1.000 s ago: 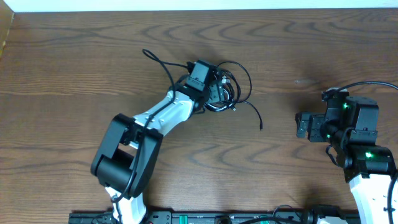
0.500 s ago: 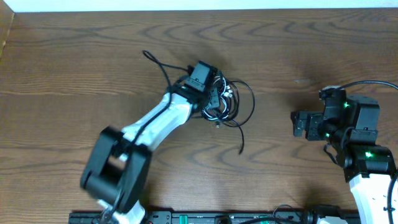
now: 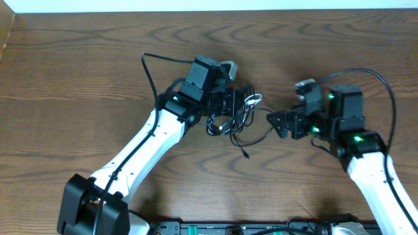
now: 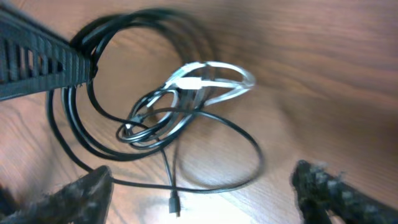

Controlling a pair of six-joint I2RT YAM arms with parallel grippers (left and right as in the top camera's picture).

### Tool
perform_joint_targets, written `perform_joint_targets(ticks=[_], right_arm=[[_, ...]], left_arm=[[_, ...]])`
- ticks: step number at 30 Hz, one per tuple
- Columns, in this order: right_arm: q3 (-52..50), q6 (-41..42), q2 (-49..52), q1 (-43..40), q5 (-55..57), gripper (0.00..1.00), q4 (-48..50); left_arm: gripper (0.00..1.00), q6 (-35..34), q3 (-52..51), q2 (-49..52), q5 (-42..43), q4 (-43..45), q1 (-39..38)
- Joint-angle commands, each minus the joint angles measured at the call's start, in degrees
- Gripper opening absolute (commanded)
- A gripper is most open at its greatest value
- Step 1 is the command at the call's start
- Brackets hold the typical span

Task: Untangle cables

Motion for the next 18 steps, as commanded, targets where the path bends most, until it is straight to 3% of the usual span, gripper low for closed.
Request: perform_joint_targets(ticks=[1,4,7,10,11,12,15,17,18], right_arm=[[0.9,3.9,5.7,4.2,6.6,0.77,4.2],[0.9,5.2,8.9,5.5,8.2,0.74,7.6],[0.9,8.0,14.2,6.5,8.1,0.59,15.0],[0.9,12.9,19.1,6.9,8.1,0.57,22.3],[0.9,13.9,20.2,6.9,8.1,0.50,23.9],[0.9,15.3,21.4,7.0,8.1,0.34,25.6],[0.9,18.2,23.3,7.1,8.1,0.05,28.2],[0.9,18.2,23.6,7.1,8.3,0.01,27.9],[0.9,18.2,23.4,6.9,9.5,0.01,26.8]], left_arm=[[0.08,3.6,1.0,-1.0,6.7,2.2,0.0],[0.07,3.6,1.0,-1.6,7.0,2.0,0.0],[0.08,3.6,1.0,-2.7,7.4,2.0,0.0],[0.07,3.6,1.0,-4.1,7.4,1.5,0.0],[0.08,3.6,1.0,-4.3,7.3,1.0,0.0],[0.07,3.6,1.0,-4.6,7.2,0.3,0.0],[0.07,3.6,1.0,-4.6,3.9,-3.3,0.3],[0.07,3.6,1.0,-4.6,-0.4,-5.9,0.6],[0.07,3.6,1.0,-4.6,-6.4,-9.2,1.1]])
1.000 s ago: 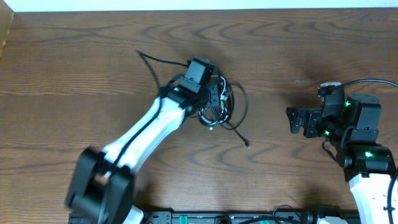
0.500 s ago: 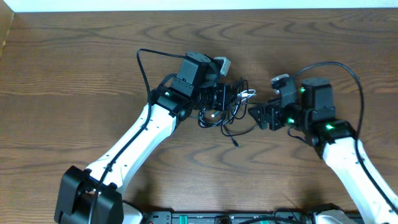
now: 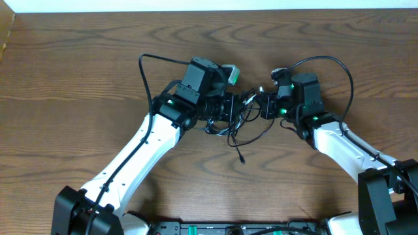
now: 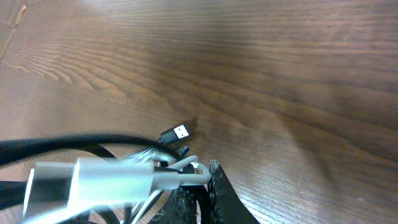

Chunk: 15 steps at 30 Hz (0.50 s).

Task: Untangle cables

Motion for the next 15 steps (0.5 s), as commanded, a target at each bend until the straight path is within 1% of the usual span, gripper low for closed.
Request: perform_joint_targets(ticks=[1,2,4,6,7,9,11,15], right_arm=[[0.5,2.8,0.4,-0.6,4.5,0.01,-2.5],[0.5,2.8,0.1,-0.9,6.8,0.01,-4.3],[0.5,2.8,-0.7,-1.5,13.6,0.01,-9.0],[0.5,2.8,-2.8,-2.8,26.8,0.01,-16.3],[0.5,2.8,-3.6,-3.4,30.3,0.01,-18.1],[0.6,2.8,-5.6,-5.0,35.1,0.01,-20.4],[0.8,2.1,-7.9,-6.9,36.3,0.01,-21.2],[1.1,1.9,-13.4,-11.1,36.4,0.01,-21.2]], left_arm=[[0.07,1.2,1.0,-1.1,-13.9,-6.0,1.4],[0.07,1.2,1.0,-1.1,-17.2,-7.5,1.6],[0.07,1.1,1.0,-1.1,-26.6,-11.5,2.4],[0.07,1.1,1.0,-1.1,-36.2,-15.5,4.3],[0.07,1.1,1.0,-1.1,-37.7,-16.0,5.4],[0.07,1.0,1.0,-1.1,-37.7,-16.0,7.5],[0.07,-0.2,1.0,-1.1,-37.6,-15.1,9.5],[0.07,-0.4,1.0,-1.3,-31.6,-10.9,13.2]])
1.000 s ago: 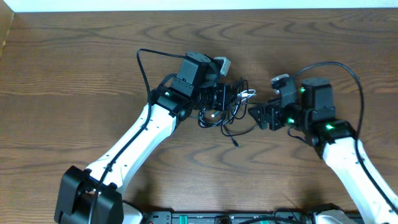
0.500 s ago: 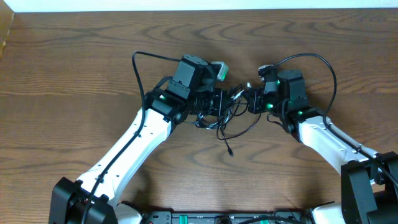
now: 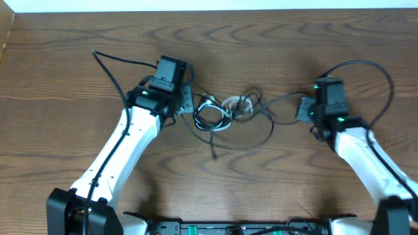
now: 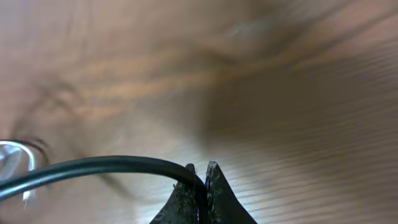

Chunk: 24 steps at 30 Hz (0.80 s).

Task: Untangle cables

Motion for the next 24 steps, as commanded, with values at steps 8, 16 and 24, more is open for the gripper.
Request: perform_joint_targets(ticks=[8,16,24], right_arm=[[0.9,0.6,-11.2,-11.8,9.4,0.01,-0.9],[0.9,0.5,-11.7,-16.4,10.2,0.01,-4.2],[0.9,1.9,-11.7,-19.9,23.1,0.01,-9.0]], left_arm=[[0.07,-4.2,0.9,-6.8,0.9,8.0,10.6],[0.07,-7.1,0.9,-14.7,1.1,8.7,20.2],[0.07,-8.7,0.9,-15.2,0.9,8.4,25.9]])
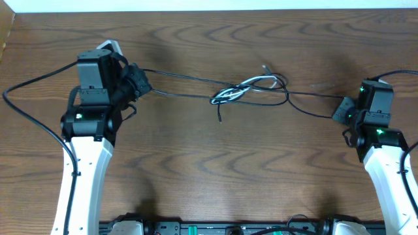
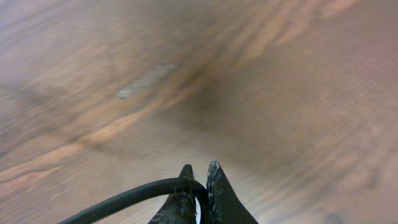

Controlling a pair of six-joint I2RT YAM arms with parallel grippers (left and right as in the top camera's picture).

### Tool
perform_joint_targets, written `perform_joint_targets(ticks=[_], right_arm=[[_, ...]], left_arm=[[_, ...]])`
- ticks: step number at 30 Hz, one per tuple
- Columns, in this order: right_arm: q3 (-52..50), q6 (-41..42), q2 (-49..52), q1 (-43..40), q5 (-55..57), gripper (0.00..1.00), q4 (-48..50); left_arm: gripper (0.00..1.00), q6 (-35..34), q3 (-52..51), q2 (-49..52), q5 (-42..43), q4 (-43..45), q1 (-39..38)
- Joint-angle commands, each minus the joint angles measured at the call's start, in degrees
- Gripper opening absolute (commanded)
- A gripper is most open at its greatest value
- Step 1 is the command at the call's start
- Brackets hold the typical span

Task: Untangle cables

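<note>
A black cable [image 1: 189, 78] stretches across the table from my left gripper [image 1: 140, 83] at the far left to my right gripper [image 1: 339, 111] at the right. A knot of black and white cable [image 1: 245, 91] remains in the middle, with a loose black end [image 1: 219, 116] hanging down from it. My left gripper is shut on the black cable. In the right wrist view my right gripper [image 2: 199, 169] is shut on the black cable [image 2: 134, 196], which curves out to the left between the fingers.
The wooden table [image 1: 209, 170] fills the view. The left arm's own lead loops out to the left edge [image 1: 26, 111]. A dark rail [image 1: 228, 228] runs along the front edge.
Both grippers have moved further apart, the left to the far left, the right to the right edge. The cable bundle is now drawn out into long lines with a smaller knot in the middle.
First my left gripper held the coiled bundle at the centre while my right gripper stood open beside it. Then the right gripper was shut on a strand at the bundle. After that both stood apart with the bundle loosened, and now the cable is stretched wide.
</note>
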Motion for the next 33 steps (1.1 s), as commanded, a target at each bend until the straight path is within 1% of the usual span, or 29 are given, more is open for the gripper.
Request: perform_joint_targets(ticks=[1,2,5,7,8,9,10,13,15,16,17,18,19,21,22,26,29,32,33], right_arm=[[0.8,2.7,-0.3,-6.3,18.9,0.02,-1.7],[0.8,3.5,-0.3,-6.6,17.2,0.03,-1.7],[0.8,3.5,-0.3,-6.9,2.0,0.04,0.4],[0.8,1.2,-0.3,-6.6,-10.9,0.09,2.8],[0.8,-0.8,-0.3,-6.4,-17.8,0.13,4.2],[0.8,-3.5,-0.3,-5.9,-24.5,0.15,5.5],[0.8,-4.9,-0.3,-5.3,-28.2,0.16,6.0],[0.8,-5.6,-0.3,-3.1,-31.6,0.20,5.3],[0.8,-6.6,-0.3,-1.6,-31.5,0.30,3.9],[0.8,-7.3,-0.3,-0.8,-31.3,0.38,3.1],[0.8,-8.2,-0.3,0.1,-31.1,0.43,1.8],[0.8,-8.7,-0.3,0.4,-31.1,0.45,1.3],[0.8,-9.5,-0.3,1.0,-31.0,0.50,0.2],[0.8,-10.2,-0.3,1.5,-31.0,0.56,-1.4],[0.8,-10.2,-0.3,1.5,-30.5,0.58,-2.7],[0.8,-10.2,-0.3,1.5,-27.9,0.58,-5.5],[0.8,-10.2,-0.3,1.5,-26.2,0.59,-6.4],[0.8,-10.2,-0.3,1.7,-26.3,0.60,-6.6],[0.8,-10.2,-0.3,1.7,-26.3,0.60,-6.6]], left_arm=[[0.07,-4.4,0.9,-0.4,-11.3,0.5,6.9],[0.07,-6.7,0.9,-0.4,-9.9,0.1,7.3],[0.07,-6.0,0.9,0.3,-1.0,-0.3,7.0],[0.07,-3.7,0.9,1.2,5.1,-1.1,5.5],[0.08,-2.5,0.9,1.7,6.8,-2.0,4.7],[0.07,-1.6,0.9,2.2,7.2,-3.3,3.7],[0.08,-0.9,0.9,2.7,7.1,-4.7,2.7],[0.08,0.0,0.9,4.6,7.2,-7.3,-0.8],[0.08,2.1,0.9,5.8,7.2,-8.1,-3.3],[0.15,3.2,0.9,6.6,7.2,-8.7,-5.0],[0.39,4.0,0.9,7.6,7.2,-9.1,-7.0],[0.43,4.2,0.9,7.9,7.2,-9.2,-7.6],[0.53,5.3,0.9,9.1,7.2,-9.4,-9.7],[0.60,6.4,0.9,10.9,7.2,-9.6,-12.8],[0.64,6.4,0.9,12.9,7.2,-9.5,-15.5],[0.65,6.5,0.9,17.9,7.2,-8.8,-20.9],[0.56,6.5,0.9,21.7,8.3,-6.8,-24.3],[0.43,6.5,0.9,25.6,8.7,-3.6,-28.1],[0.42,6.4,0.9,26.2,8.7,-2.9,-28.7]])
